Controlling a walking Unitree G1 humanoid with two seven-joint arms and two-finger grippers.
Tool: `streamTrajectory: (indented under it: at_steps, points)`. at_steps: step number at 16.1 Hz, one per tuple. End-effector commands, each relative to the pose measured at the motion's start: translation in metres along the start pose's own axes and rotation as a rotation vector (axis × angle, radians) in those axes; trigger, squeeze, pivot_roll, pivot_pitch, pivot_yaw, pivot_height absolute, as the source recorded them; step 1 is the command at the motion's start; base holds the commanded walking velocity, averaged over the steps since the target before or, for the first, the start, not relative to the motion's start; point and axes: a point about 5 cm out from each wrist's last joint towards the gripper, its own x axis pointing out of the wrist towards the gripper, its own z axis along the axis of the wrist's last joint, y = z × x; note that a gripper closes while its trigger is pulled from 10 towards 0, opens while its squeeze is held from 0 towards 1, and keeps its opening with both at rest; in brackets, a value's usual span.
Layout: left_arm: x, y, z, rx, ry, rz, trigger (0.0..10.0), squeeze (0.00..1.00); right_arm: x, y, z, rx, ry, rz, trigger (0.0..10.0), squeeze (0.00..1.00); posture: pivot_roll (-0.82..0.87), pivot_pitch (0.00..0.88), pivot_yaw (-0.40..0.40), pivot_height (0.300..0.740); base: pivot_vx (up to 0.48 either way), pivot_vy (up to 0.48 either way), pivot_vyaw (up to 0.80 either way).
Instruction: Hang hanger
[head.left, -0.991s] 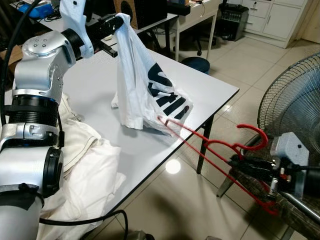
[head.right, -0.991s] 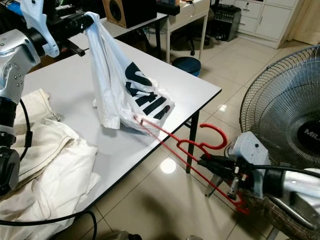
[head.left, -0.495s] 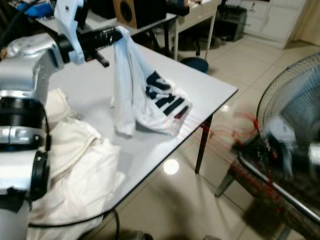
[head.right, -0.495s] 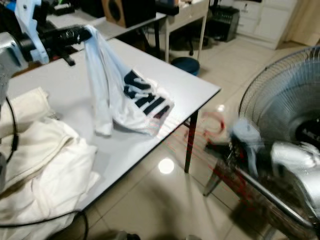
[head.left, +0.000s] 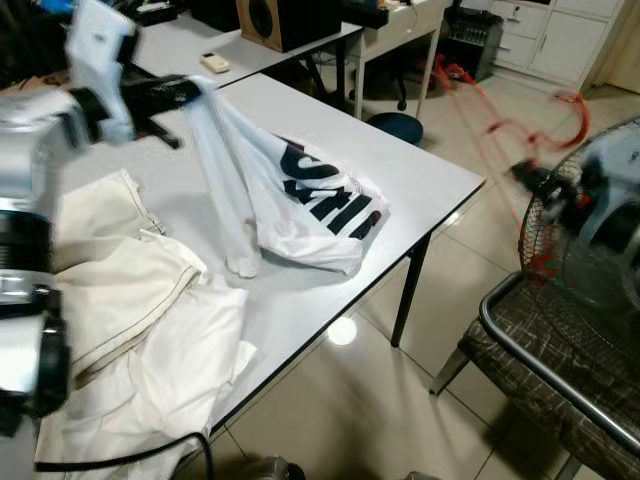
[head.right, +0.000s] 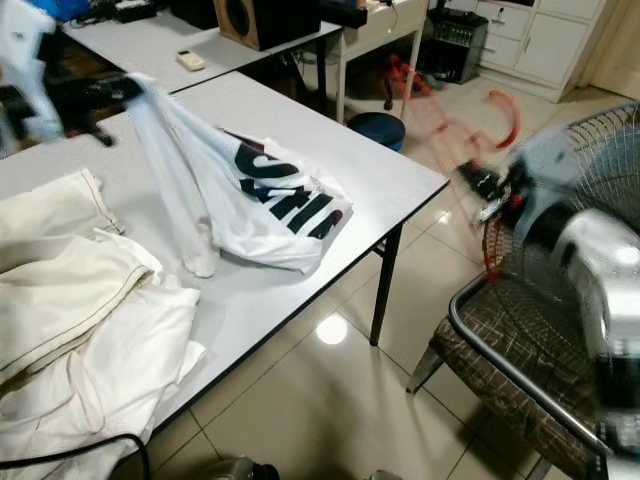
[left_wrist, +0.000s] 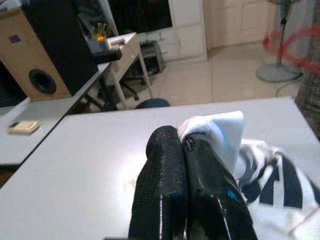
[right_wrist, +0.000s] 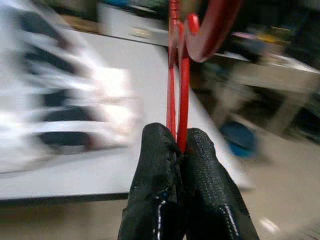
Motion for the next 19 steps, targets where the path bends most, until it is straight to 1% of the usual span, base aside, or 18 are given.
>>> streamTrajectory:
  at_steps: [1,2,3,4,5,6,7,8,10,11,12,13,14,15,16,17,18,19]
  points:
    - [0.006,-0.005,0.014,0.034,-0.058,-0.006,0.0,0.0,0.0,0.024,0.011,0.017,-0.047,0.164,10.0,0.0,-0.17,0.0,0.077,0.74,0.0,0.0,0.0]
    - [0.015,-0.01,0.018,0.04,-0.082,-0.008,0.0,0.0,-0.002,0.048,0.013,0.041,-0.052,0.275,10.0,0.0,-0.17,0.0,0.081,0.74,0.0,0.0,0.0]
    - [0.02,-0.013,0.02,0.061,-0.084,-0.007,0.0,0.0,-0.001,0.064,0.012,0.05,-0.042,0.315,10.0,0.0,-0.17,0.0,0.085,0.74,0.0,0.0,0.0]
    - [0.021,-0.015,0.02,0.075,-0.084,-0.009,0.0,0.0,0.0,0.07,0.011,0.054,-0.038,0.327,10.0,0.0,-0.17,0.0,0.085,0.74,0.0,0.0,0.0]
    - [0.025,-0.018,0.02,0.079,-0.083,-0.014,0.0,0.0,0.005,0.093,0.009,0.073,-0.034,0.36,10.0,0.0,-0.17,0.0,0.088,0.74,0.0,0.0,0.0]
    - [0.026,-0.018,0.02,0.085,-0.081,-0.003,0.0,0.0,0.006,0.107,0.008,0.098,-0.033,0.392,10.0,0.0,-0.17,0.0,0.094,0.74,0.0,0.0,0.0]
    - [0.027,-0.017,0.02,0.09,-0.082,0.009,0.0,0.0,0.007,0.112,0.006,0.108,-0.024,0.404,10.0,0.0,-0.17,0.0,0.094,0.74,0.0,0.0,0.0]
    - [0.026,-0.013,0.024,0.081,-0.104,0.036,0.0,0.0,0.005,0.122,-0.016,0.114,0.136,0.41,10.0,0.0,-0.17,0.0,0.103,0.74,0.0,0.0,0.0]
    - [0.023,-0.01,0.027,0.078,-0.106,0.039,0.0,0.0,0.0,0.122,-0.03,0.127,0.237,0.422,10.0,0.0,-0.18,0.001,0.107,0.74,0.0,0.0,0.0]
    - [0.02,-0.006,0.028,0.08,-0.102,0.046,0.0,0.0,-0.004,0.118,-0.036,0.127,0.299,0.417,10.0,0.0,-0.17,0.003,0.105,0.74,0.0,0.0,0.0]
    - [0.014,-0.001,0.029,0.078,-0.08,0.028,0.0,0.0,-0.008,0.099,-0.046,0.087,0.406,0.37,10.0,0.0,-0.17,0.005,0.098,0.74,0.0,0.0,0.0]
    - [0.01,0.001,0.027,0.081,-0.063,0.012,0.0,0.0,-0.008,0.084,-0.049,0.053,0.448,0.324,10.0,0.0,-0.16,0.005,0.095,0.74,0.0,0.0,0.0]
    - [0.008,0.0,0.023,0.081,-0.034,-0.022,0.0,0.0,-0.002,0.067,-0.046,0.047,0.438,0.238,10.0,0.0,-0.16,0.005,0.088,0.74,0.0,0.0,0.0]
    - [0.006,-0.001,0.02,0.084,-0.018,-0.037,0.0,0.0,0.002,0.057,-0.045,0.041,0.431,0.185,10.0,0.0,-0.16,0.005,0.087,0.74,0.0,0.0,0.0]
    - [0.0,0.0,0.012,0.083,0.039,-0.071,0.0,0.0,0.012,0.029,-0.043,0.021,0.425,0.038,10.0,0.0,-0.16,0.005,0.085,0.74,0.0,0.0,0.0]
    - [-0.003,0.001,0.009,0.084,0.057,-0.078,0.0,0.0,0.015,0.022,-0.042,0.011,0.42,0.002,10.0,0.0,-0.16,0.005,0.085,0.74,0.0,0.0,0.0]
    - [-0.011,0.001,-0.001,0.08,0.122,-0.12,0.0,0.0,0.03,0.002,-0.031,0.0,0.314,-0.052,10.0,0.0,-0.15,0.009,0.088,0.74,0.0,0.0,0.0]
    - [-0.015,-0.002,-0.007,0.08,0.154,-0.154,0.0,0.0,0.036,-0.005,-0.025,0.014,0.247,-0.064,10.0,0.0,-0.15,0.01,0.089,0.74,0.0,0.0,0.0]
